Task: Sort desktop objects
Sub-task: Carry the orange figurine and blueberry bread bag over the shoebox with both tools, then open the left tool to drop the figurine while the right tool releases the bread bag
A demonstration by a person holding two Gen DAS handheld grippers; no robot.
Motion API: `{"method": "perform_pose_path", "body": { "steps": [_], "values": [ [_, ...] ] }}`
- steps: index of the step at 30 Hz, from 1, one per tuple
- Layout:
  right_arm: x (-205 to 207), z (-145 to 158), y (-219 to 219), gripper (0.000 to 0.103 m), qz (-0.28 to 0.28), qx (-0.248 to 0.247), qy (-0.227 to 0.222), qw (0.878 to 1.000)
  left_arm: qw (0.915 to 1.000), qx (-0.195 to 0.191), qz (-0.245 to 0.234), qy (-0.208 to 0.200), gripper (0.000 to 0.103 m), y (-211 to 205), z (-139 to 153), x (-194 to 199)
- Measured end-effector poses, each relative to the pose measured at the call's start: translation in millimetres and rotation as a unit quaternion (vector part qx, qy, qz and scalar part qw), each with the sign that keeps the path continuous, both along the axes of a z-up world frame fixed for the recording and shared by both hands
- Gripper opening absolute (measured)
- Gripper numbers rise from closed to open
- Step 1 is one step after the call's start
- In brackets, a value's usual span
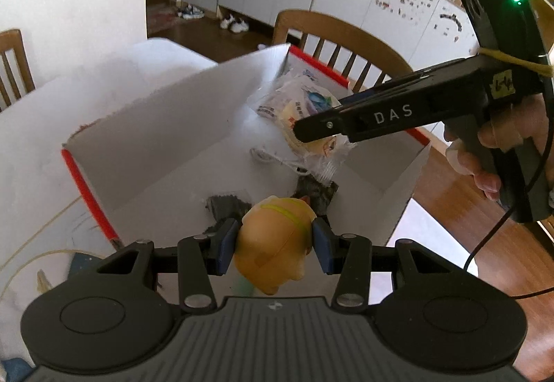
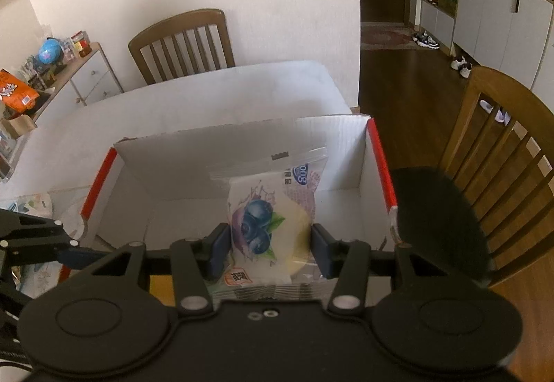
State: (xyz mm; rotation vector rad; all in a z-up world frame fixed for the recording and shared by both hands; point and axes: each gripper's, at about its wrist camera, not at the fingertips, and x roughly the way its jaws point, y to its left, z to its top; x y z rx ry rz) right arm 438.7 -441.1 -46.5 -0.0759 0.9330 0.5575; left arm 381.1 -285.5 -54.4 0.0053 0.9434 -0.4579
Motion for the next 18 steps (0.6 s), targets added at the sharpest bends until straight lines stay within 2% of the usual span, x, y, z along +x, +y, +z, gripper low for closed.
{"method": "perform_pose_path", "body": {
  "steps": [5,18],
  "values": [
    [4.5,-9.3,7.7,0.05,0.007,-0.009,0.009,1.0,0.9997,-0.007,-0.001,0.025,0.045,-2.7,-8.6,8.7],
    [21.7,-29.7,27.4,0.049,0.024,-0.031,0.034,0.999,0.9964,0.024,-0.03,0.076,0.045,-17.1,-27.5,25.6]
  ]
}}
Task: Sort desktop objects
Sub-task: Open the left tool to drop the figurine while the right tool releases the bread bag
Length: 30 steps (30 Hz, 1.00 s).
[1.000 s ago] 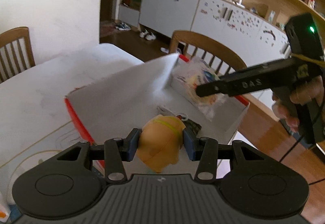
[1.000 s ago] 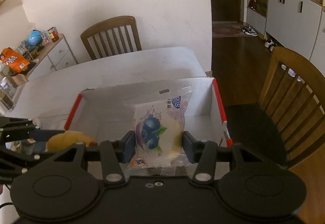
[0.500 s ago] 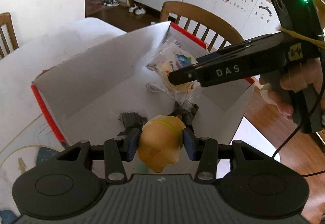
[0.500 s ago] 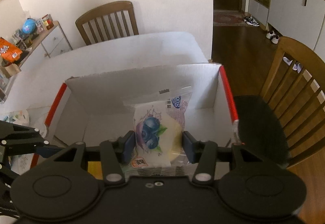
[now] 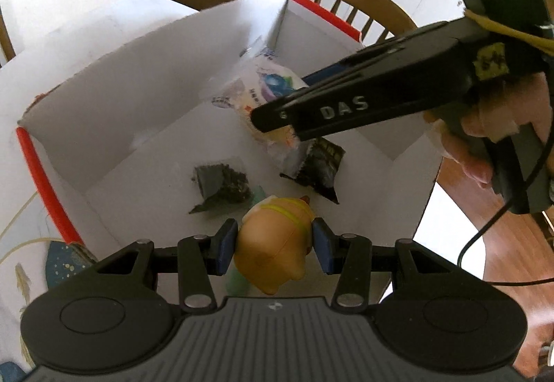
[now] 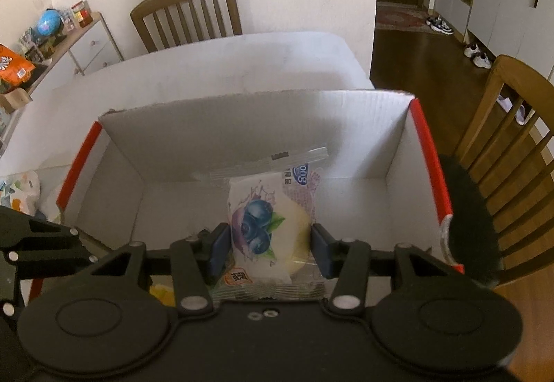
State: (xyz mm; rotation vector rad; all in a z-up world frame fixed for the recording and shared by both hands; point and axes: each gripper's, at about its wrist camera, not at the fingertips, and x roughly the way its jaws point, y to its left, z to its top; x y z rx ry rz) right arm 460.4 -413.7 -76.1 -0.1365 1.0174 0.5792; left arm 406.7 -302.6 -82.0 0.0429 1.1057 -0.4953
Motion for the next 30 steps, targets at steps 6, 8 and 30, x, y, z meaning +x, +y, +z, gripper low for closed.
{"method": "perform_pose_path", "body": {
  "steps": [6,8,30],
  "values": [
    [3.8,-8.5,5.8,0.05,0.006,-0.016,0.01,1.0,0.9999,0.001,-0.007,0.009,0.045,-2.1,-0.8,3.7],
    [6.3,-9.7,7.4,0.049,0.005,-0.016,0.014,1.0,0.9998,-0.008,0.004,0.02,0.045,3.8,-1.3,4.9],
    [19.6,-17.7,15.2,0.05,0.002,-0.02,0.042,0.999,0.9989,-0.013,0.021,0.04,0.048,13.0,-8.3,24.5]
  ]
}}
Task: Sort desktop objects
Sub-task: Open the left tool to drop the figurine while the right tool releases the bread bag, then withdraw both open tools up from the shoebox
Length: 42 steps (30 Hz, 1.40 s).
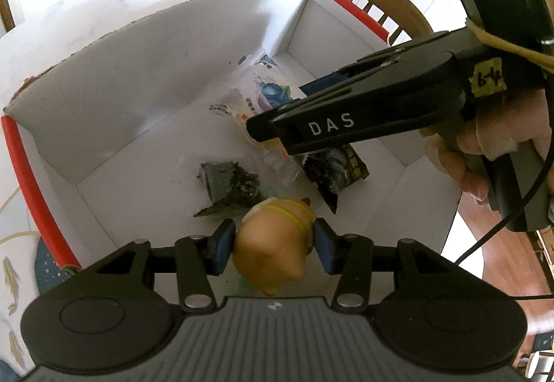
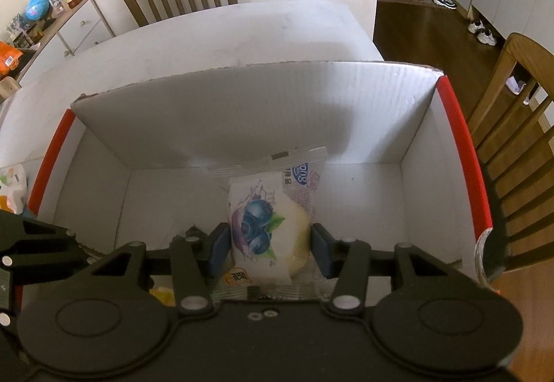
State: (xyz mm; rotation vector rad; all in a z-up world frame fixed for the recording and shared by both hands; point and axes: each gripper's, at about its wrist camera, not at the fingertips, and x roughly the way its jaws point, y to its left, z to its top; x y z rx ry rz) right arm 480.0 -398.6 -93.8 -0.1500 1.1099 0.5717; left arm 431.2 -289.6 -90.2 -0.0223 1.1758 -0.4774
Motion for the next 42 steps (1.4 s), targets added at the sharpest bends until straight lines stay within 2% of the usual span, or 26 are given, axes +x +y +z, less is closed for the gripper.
{"method": "perform_pose_path", "body": {
  "steps": [2,4,6,12,16,39,42],
  "values": [
    [-0.7,1.2,-0.6,0.052,0.0,-0.001,0.001,1.0,1.0,-0.003,0.001,0.0,0.051,-4.0,-2.3,-0.1],
    [-1.5,2.1,-1.0,0.052,-0.001,-0.002,0.001,1.0,0.9999,-0.011,-0.002,-0.001,0.06,-4.5,-1.6,-0.6],
    [-1.3,3.7,-1.0,0.052,0.0,-0.003,0.001,1.0,0.9999,-0.013,-0.004,-0.002,0.065,-4.9,-0.5,-2.2],
    [-3.0,7.1,-3.0,0.057,-0.004,-0.001,-0.001,1.0,0.9998,-0.016,0.002,-0.01,0.066,-5.5,3.4,-5.0],
    [-7.9,13.2,-5.7,0.064,-0.008,0.001,-0.01,1.0,0.9996,-0.022,0.009,-0.016,0.067,-3.9,10.1,-8.0],
    [-62.4,78.8,-36.8,0.064,0.001,0.065,-0.058,0.996,0.9959,-0.013,0.036,-0.082,0.07,8.9,51.6,-49.1],
    [-71.7,83.5,-39.7,0.064,0.002,0.072,-0.067,0.995,0.9953,-0.004,0.036,-0.09,0.077,8.7,54.8,-55.9]
  ]
}}
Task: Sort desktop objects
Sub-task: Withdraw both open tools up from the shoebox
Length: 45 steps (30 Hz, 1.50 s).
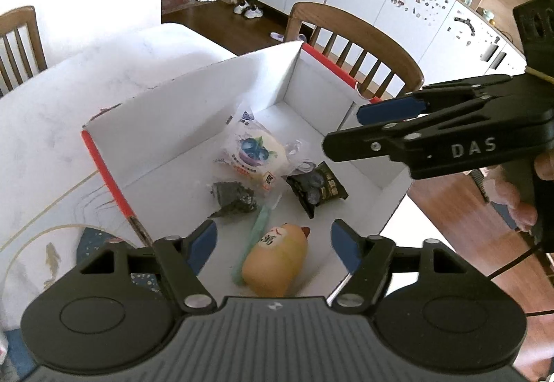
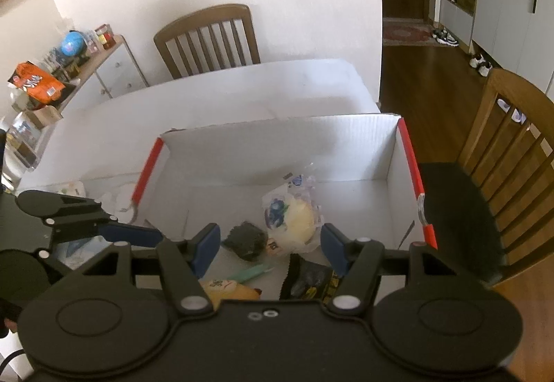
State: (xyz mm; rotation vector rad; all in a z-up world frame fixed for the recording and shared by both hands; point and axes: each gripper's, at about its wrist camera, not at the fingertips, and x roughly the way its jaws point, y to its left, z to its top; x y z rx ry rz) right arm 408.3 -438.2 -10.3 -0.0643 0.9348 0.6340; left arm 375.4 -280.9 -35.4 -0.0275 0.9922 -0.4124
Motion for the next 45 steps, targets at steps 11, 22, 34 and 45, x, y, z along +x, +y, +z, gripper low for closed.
{"method": "perform_pose_path", "body": {
  "steps": [11,22,34,45],
  "values": [
    [-25.8,8.5,-7.9,0.074,-0.003,0.017,-0.026,1.0,0.9996,-0.005,0.018,-0.023,0.084,9.2,9.3,-20.0],
    [-52.8,13.8,-3.7,0.088,-0.011,0.037,-0.04,0.998,0.9981,-0.019,0.032,-0.049,0.103,27.7,18.6,-39.6],
    [-78.7,24.5,25.8,0.093,-0.011,0.042,-0.057,0.997,0.9962,-0.028,0.047,-0.068,0.103,64.7,24.9,-65.9],
    [-97.2,29.1,72.9,0.095,-0.01,0.044,-0.065,0.997,0.9946,-0.03,0.067,-0.074,0.103,115.4,22.3,-94.3]
  ]
}}
